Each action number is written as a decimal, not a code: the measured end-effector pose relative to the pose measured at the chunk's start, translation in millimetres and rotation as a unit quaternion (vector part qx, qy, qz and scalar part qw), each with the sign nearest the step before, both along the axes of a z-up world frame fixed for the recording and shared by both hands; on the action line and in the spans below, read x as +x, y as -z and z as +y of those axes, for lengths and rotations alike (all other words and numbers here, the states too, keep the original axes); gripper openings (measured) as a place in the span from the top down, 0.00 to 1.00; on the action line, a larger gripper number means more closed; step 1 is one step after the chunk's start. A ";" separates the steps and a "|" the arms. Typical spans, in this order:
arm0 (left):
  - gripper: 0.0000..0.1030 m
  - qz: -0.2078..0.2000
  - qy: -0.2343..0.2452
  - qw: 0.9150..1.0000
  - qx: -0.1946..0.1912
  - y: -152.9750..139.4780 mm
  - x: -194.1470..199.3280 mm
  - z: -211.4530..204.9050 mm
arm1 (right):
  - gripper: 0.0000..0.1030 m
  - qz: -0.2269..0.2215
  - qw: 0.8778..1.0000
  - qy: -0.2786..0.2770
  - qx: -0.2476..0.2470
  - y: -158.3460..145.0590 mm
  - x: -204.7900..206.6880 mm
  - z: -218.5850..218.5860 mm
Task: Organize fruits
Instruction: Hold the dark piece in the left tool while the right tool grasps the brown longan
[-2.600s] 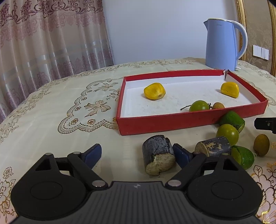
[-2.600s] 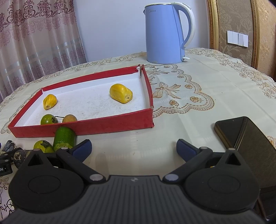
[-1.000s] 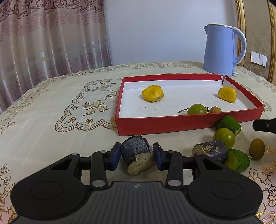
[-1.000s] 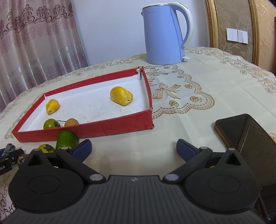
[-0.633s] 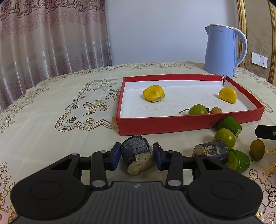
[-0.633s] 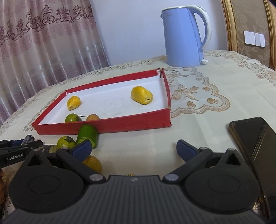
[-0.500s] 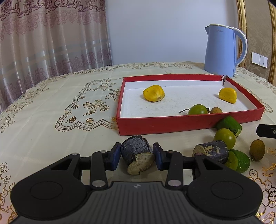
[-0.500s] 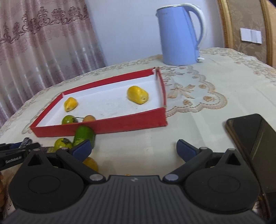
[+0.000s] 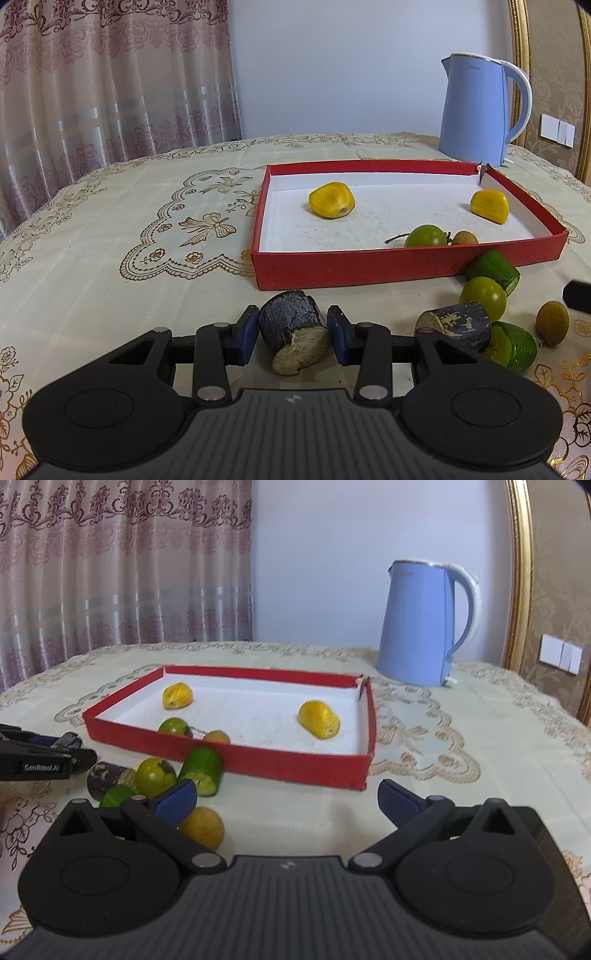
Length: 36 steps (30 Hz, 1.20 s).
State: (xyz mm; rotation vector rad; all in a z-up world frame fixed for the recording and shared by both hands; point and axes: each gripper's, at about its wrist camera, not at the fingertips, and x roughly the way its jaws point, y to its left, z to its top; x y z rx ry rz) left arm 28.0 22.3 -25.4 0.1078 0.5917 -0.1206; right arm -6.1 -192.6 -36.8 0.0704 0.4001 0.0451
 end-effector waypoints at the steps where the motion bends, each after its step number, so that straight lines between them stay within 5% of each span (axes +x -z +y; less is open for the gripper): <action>1: 0.62 0.000 0.000 1.000 0.000 0.0 0.0 0.0 | 0.00 0.004 1.000 -0.006 0.003 0.8 0.9 0.7; 15: 0.62 0.000 0.000 1.000 0.001 0.1 0.1 -0.1 | 0.00 0.028 0.998 -0.011 -0.050 5.2 7.1 19.5; 23: 0.61 0.000 0.000 1.000 0.001 0.0 0.3 -0.1 | 0.00 0.005 0.995 0.083 -0.062 -3.6 -0.6 9.3; 29: 0.62 0.000 0.000 1.000 0.001 0.1 0.4 0.4 | 0.00 0.023 0.998 0.017 -0.063 2.0 1.1 21.8; 36: 0.61 0.000 0.000 1.000 0.001 0.0 0.6 0.3 | 0.00 0.052 0.993 0.079 -0.076 4.6 9.2 9.7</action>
